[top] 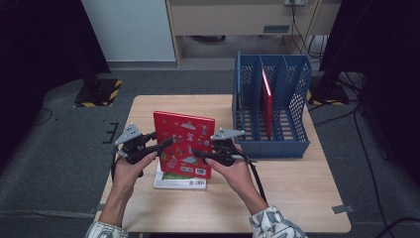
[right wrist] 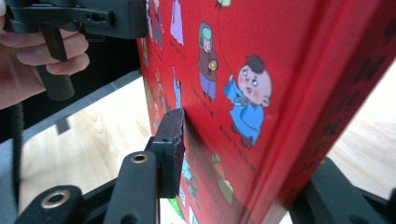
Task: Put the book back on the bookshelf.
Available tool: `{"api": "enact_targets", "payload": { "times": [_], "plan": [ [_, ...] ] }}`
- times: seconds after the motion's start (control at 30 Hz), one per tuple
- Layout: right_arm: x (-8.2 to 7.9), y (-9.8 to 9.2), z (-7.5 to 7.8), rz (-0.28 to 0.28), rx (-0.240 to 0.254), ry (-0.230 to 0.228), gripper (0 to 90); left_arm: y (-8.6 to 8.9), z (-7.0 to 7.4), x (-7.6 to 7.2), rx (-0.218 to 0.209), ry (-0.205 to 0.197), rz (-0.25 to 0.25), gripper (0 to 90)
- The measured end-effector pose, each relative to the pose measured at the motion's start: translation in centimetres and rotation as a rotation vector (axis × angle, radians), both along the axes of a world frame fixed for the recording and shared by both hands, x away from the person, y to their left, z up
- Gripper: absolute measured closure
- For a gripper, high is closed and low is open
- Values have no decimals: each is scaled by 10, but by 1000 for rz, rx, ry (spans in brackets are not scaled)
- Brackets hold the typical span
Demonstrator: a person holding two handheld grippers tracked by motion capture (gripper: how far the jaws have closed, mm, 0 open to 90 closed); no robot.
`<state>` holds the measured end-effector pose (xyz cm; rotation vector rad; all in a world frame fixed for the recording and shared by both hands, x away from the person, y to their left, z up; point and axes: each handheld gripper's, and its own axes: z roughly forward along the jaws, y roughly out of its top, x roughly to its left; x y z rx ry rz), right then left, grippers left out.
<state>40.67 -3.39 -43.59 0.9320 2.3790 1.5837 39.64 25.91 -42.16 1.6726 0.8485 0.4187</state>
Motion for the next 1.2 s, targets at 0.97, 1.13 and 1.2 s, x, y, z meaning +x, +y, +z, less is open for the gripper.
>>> {"api": "enact_targets", "payload": {
  "times": [0.97, 1.13, 1.2],
  "plan": [
    [-35, 14, 5, 7, 1, -191, 691, -7, -23, -17, 87, -23, 71, 205],
    [-39, 16, 7, 21, 3, -208, 675, -8, -31, -19, 90, -1, 66, 178],
    [-41, 17, 9, 28, 16, -215, 663, -9, -36, -22, 97, 12, 66, 168]
  ]
}}
